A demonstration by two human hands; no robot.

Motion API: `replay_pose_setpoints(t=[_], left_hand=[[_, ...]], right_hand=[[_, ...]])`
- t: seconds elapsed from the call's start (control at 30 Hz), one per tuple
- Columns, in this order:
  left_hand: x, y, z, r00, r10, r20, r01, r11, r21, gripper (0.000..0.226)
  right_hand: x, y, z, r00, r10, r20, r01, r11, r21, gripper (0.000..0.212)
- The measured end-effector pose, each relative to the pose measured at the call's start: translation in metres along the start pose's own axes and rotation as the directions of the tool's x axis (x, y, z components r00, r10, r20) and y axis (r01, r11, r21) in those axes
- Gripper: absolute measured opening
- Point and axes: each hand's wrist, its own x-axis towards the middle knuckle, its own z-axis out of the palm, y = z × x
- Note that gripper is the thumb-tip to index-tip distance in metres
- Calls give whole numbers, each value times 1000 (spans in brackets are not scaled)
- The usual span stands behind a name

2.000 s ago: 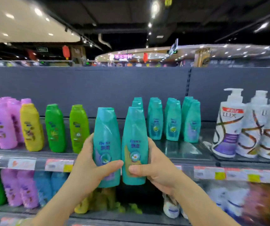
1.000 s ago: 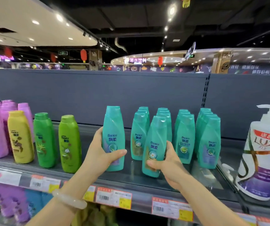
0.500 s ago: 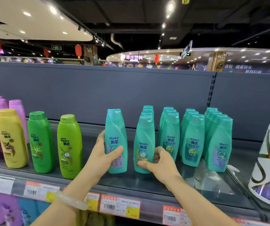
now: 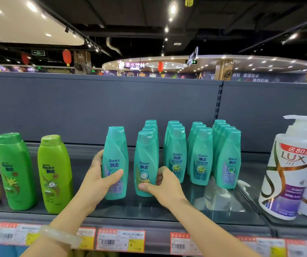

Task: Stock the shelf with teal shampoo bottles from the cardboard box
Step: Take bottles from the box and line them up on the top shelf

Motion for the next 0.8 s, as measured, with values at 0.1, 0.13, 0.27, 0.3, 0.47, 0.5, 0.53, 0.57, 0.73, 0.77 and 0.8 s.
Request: replay_pose_setpoints(t=[0.1, 0.13, 0.27, 0.3, 0.47, 0.5, 0.53, 0.57, 0.73, 0.77, 0.8], left_hand=[[-3, 1, 3, 998, 35, -45, -36, 999, -40, 53], [-6, 5, 6, 995, 69, -76, -74, 995, -72, 50], [-13, 33, 24, 968, 225, -108, -246, 934, -261, 43], [-14, 42, 31, 965, 251, -70, -260, 917, -302, 43], [-17, 64, 87, 945, 256, 204, -189, 936, -298, 53], [-16, 60, 102, 945, 232, 231, -169, 950, -264, 54], [-15, 56, 117, 947, 200, 250, -141, 961, -237, 55], [-13, 50, 134, 950, 163, 265, -102, 968, -229, 54], [-9, 25, 212, 938, -33, 346, 114, 969, -218, 37], [-8, 23, 223, 926, -44, 375, 142, 961, -238, 35], [-7, 21, 232, 917, -47, 395, 155, 957, -246, 35]], right_hand=[[-5, 0, -4, 1000, 11, 2, -11, 1000, 3, 46], [-6, 1, -6, 1000, 15, -7, -15, 1000, 13, 48], [-10, 6, -26, 997, 65, -38, -63, 996, 67, 45], [-11, 8, -34, 993, 101, -55, -92, 984, 150, 39], [-30, 28, -87, 964, 68, -257, -42, 994, 104, 44], [-40, 33, -101, 958, 64, -281, -49, 997, 60, 46], [-50, 38, -115, 955, 49, -292, -46, 999, 19, 48], [-61, 44, -127, 956, 44, -290, -51, 999, -17, 49], [-96, 62, -169, 967, 108, -231, -114, 993, -14, 45], [-99, 63, -175, 966, 107, -237, -114, 993, -16, 44], [-100, 64, -179, 965, 102, -243, -110, 994, -17, 43]])
